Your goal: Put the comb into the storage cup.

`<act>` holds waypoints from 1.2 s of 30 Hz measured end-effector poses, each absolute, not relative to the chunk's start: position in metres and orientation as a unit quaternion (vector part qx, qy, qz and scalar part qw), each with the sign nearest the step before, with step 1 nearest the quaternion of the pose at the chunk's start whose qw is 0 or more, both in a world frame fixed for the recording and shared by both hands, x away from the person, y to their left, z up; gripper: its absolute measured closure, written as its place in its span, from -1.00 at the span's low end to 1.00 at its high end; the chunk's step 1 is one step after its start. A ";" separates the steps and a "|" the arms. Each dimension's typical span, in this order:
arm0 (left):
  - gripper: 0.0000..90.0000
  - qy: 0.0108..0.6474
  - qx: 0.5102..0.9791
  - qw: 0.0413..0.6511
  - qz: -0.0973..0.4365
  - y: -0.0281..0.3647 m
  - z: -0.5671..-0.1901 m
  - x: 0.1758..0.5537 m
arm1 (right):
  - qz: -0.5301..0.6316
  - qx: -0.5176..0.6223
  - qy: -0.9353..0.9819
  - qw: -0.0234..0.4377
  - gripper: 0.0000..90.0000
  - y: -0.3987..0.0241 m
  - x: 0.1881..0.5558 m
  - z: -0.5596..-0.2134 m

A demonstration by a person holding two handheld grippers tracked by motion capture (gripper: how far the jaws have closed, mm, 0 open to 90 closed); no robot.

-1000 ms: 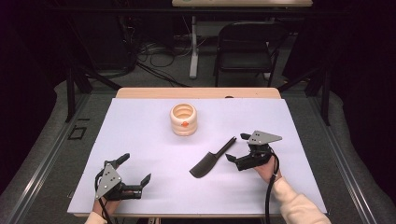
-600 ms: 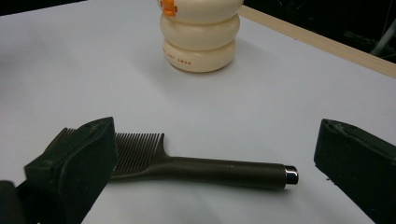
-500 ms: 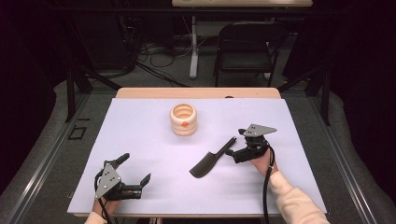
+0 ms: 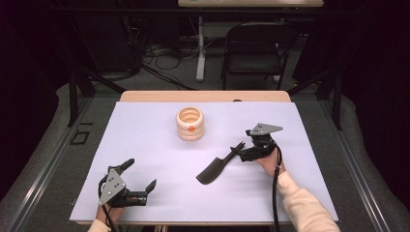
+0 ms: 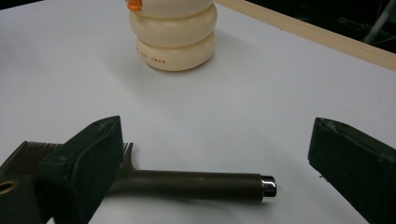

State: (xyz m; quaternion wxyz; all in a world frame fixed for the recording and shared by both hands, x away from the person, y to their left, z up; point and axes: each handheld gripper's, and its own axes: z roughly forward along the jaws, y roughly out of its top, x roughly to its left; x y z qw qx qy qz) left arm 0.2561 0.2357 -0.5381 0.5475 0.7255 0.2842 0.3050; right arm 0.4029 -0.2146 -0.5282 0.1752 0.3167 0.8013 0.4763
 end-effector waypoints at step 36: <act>-1.00 0.284 0.728 0.545 0.304 0.236 -0.538 0.256 | 0.343 0.332 0.849 0.228 1.00 -0.202 0.434 -0.548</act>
